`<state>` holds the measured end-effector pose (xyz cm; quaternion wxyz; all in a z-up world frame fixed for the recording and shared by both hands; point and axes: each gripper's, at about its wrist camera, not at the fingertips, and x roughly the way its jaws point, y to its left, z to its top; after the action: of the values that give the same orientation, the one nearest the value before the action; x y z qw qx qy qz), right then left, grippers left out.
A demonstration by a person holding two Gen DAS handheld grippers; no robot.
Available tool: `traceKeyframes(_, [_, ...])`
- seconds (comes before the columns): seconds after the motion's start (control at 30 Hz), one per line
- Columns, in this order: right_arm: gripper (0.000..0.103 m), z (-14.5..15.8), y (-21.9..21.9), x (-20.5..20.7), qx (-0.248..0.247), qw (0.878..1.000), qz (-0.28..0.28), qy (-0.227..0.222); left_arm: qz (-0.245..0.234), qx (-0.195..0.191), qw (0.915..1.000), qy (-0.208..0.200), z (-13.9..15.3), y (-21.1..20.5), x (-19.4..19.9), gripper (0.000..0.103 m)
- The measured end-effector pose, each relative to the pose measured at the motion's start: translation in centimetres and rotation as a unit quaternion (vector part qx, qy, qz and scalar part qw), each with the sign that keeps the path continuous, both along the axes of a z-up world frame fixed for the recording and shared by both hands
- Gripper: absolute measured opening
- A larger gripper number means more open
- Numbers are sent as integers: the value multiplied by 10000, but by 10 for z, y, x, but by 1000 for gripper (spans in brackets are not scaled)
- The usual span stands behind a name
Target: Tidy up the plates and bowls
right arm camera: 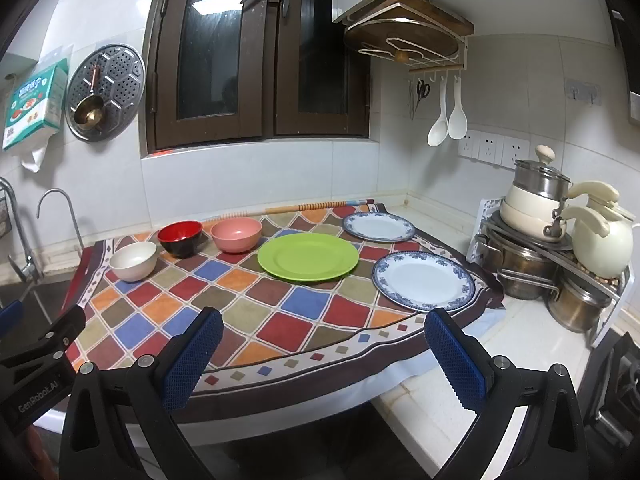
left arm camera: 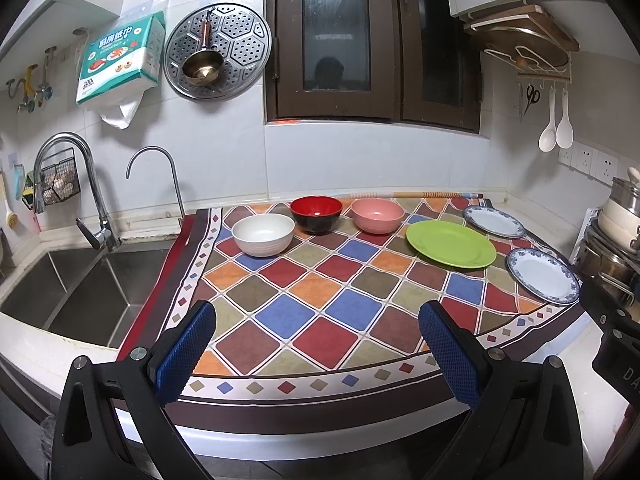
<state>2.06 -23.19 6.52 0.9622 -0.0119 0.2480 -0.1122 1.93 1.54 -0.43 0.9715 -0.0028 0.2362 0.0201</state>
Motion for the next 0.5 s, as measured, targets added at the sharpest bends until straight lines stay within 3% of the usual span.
traceKeyframes(0.5, [102,-10,11,17,195,9996,2,223,-503,34,9987,-71,6,8,21,103])
